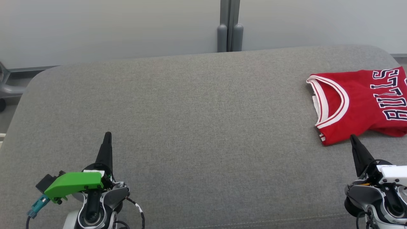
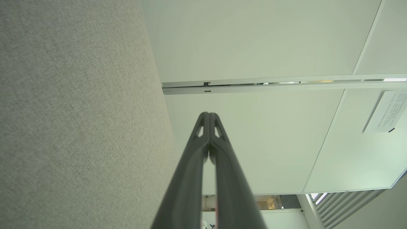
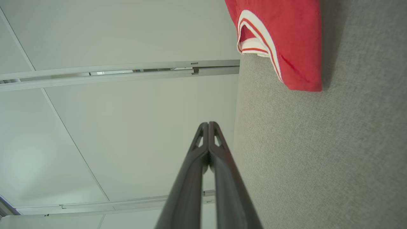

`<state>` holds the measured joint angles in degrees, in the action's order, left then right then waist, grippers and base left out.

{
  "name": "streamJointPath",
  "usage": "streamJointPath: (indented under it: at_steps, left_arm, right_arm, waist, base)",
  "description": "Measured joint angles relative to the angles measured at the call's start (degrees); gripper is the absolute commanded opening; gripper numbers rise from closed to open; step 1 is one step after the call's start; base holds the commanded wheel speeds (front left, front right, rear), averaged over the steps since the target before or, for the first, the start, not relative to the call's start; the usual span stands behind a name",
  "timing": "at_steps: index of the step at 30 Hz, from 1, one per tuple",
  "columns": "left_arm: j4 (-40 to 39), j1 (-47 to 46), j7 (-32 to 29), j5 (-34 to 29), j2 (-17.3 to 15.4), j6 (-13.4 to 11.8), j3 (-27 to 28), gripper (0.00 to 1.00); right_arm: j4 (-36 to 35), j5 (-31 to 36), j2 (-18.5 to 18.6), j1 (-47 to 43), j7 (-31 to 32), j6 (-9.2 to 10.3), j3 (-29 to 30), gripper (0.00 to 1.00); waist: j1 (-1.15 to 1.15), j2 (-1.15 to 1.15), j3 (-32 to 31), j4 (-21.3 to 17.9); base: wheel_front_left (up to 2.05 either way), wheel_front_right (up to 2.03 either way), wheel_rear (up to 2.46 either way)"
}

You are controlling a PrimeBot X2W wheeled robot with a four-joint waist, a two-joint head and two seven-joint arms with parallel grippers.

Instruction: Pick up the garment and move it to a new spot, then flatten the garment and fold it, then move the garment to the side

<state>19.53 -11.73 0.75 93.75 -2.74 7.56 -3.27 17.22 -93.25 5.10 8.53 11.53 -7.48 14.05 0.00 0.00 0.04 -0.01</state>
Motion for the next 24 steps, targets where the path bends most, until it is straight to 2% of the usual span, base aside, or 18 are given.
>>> streamJointPath:
  at_steps: [24]
  left_arm:
    - [0.0,0.0,0.0,0.0,0.0,0.0,0.0,0.00]
  right_arm:
    - [0.0,0.2,-0.2,0.0,0.2,0.00,0.2,0.00]
  waist:
    - [0.00,0.00,0.0,0.0]
  base:
    - [0.00,0.00,0.00]
